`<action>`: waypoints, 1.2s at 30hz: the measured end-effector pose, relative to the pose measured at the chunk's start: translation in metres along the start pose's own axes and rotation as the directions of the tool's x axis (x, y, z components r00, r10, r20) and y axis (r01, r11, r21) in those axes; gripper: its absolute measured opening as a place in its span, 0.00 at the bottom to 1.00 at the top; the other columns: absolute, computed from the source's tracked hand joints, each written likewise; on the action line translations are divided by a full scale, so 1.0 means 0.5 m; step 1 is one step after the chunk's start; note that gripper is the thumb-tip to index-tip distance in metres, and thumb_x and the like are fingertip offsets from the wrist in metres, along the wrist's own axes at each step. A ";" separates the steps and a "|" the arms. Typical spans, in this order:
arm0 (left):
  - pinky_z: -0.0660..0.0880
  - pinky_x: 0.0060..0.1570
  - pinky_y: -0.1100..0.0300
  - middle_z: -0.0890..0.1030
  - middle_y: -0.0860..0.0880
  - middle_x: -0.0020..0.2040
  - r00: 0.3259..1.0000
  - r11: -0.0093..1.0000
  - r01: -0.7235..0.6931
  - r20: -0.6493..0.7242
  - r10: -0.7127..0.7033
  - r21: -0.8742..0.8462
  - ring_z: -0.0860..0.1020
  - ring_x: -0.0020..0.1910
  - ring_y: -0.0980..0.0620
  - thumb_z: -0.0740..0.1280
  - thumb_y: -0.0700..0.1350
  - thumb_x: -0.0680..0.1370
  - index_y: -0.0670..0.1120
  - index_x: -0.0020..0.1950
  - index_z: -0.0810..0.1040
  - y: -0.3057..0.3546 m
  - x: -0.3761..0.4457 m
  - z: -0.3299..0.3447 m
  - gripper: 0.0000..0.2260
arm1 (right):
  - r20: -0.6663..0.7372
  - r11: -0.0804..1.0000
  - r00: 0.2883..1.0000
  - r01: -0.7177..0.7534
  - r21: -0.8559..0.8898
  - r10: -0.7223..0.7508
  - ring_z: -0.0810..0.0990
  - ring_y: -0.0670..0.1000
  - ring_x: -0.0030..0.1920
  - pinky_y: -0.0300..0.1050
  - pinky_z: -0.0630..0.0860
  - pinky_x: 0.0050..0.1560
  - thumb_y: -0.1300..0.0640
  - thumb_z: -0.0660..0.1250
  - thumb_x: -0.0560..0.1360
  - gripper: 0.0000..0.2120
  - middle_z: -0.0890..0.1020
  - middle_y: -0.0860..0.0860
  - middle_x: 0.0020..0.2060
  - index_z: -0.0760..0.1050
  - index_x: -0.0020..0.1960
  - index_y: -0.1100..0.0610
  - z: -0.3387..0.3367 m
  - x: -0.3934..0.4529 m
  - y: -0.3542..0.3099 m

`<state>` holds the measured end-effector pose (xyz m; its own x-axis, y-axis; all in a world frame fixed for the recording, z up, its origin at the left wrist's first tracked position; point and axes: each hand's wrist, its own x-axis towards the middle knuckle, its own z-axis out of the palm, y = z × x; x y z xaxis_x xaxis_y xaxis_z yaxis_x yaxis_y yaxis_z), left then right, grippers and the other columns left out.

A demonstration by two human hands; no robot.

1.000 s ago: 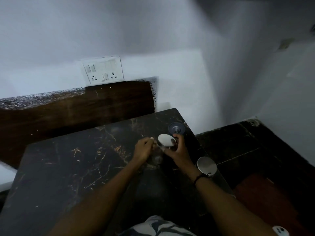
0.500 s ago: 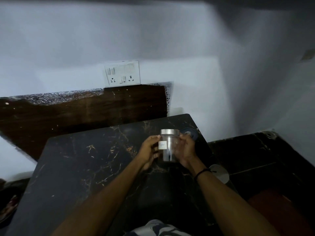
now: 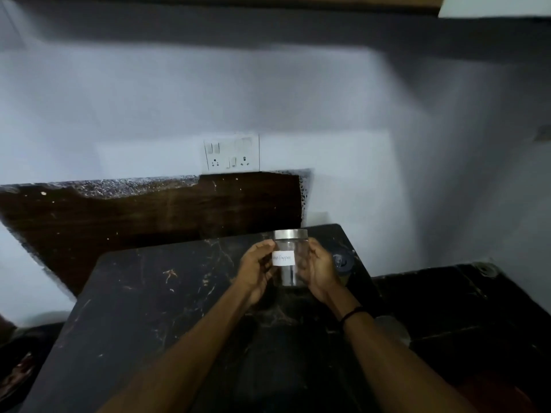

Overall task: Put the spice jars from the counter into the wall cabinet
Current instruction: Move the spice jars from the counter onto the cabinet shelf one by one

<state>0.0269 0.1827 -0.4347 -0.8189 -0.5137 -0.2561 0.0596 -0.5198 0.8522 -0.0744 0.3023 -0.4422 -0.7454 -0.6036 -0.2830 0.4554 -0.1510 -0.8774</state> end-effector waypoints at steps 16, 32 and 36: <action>0.75 0.41 0.58 0.86 0.50 0.42 0.898 0.902 -0.424 0.089 0.430 -0.077 0.81 0.45 0.48 0.71 0.44 0.75 0.49 0.46 0.81 0.475 0.017 0.203 0.01 | 0.292 0.898 0.855 0.438 0.038 -0.430 0.81 0.60 0.53 0.60 0.74 0.57 0.50 0.60 0.74 0.19 0.83 0.61 0.54 0.77 0.61 0.57 0.252 -0.013 -0.454; 0.80 0.41 0.59 0.85 0.48 0.43 0.536 0.509 -0.826 0.054 0.843 0.242 0.83 0.43 0.53 0.74 0.55 0.73 0.45 0.48 0.82 0.747 0.019 0.361 0.14 | 0.117 0.526 0.537 0.842 -0.119 -0.835 0.84 0.49 0.49 0.44 0.81 0.46 0.47 0.62 0.80 0.07 0.84 0.49 0.50 0.75 0.55 0.47 0.373 -0.005 -0.718; 0.79 0.39 0.64 0.85 0.51 0.40 0.400 0.363 -0.859 0.028 0.916 0.360 0.83 0.41 0.55 0.74 0.54 0.73 0.46 0.45 0.83 0.799 0.033 0.419 0.12 | 0.163 0.448 0.473 0.878 -0.168 -0.866 0.81 0.42 0.46 0.39 0.78 0.44 0.48 0.61 0.76 0.10 0.84 0.45 0.46 0.78 0.53 0.46 0.386 -0.003 -0.788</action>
<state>-0.0828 0.1095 -0.0028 -0.2888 -0.6621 0.6915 0.5197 0.4982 0.6941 -0.1586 0.2116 -0.0210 -0.6673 -0.2824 0.6892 -0.5323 -0.4665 -0.7065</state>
